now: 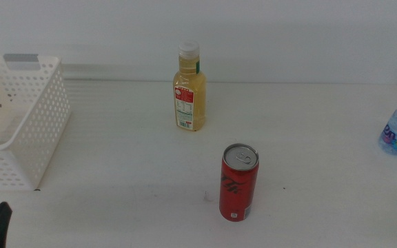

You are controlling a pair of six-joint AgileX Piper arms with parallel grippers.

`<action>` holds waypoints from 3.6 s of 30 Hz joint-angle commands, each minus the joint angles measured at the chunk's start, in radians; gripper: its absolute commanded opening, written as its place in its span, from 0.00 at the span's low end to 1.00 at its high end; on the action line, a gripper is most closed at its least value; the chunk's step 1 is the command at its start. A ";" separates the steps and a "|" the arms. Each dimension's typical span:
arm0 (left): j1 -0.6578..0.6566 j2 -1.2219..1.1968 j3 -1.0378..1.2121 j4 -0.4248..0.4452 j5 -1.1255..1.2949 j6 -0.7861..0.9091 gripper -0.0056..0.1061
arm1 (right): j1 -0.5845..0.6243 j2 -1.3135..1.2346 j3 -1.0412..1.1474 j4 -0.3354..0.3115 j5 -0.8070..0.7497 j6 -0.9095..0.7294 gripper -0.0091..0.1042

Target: Use arms to grab the bottles and put them into the dustbin to the left of the table.

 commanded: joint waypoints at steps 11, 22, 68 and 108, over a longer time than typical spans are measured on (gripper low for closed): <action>-0.407 0.842 -0.008 -0.037 -0.698 -0.108 0.89 | -0.006 -0.005 0.003 -0.004 -0.006 -0.005 0.88; -0.493 1.430 -0.008 0.150 -1.334 -0.130 0.89 | -0.006 -0.005 0.003 -0.004 -0.006 -0.005 0.88; -0.608 1.963 -0.604 0.336 -1.274 -0.301 0.89 | -0.006 -0.005 0.003 -0.004 -0.006 -0.005 0.88; -0.431 1.459 -1.177 0.220 0.553 -0.186 0.04 | -0.006 -0.005 0.003 -0.004 -0.006 -0.005 0.88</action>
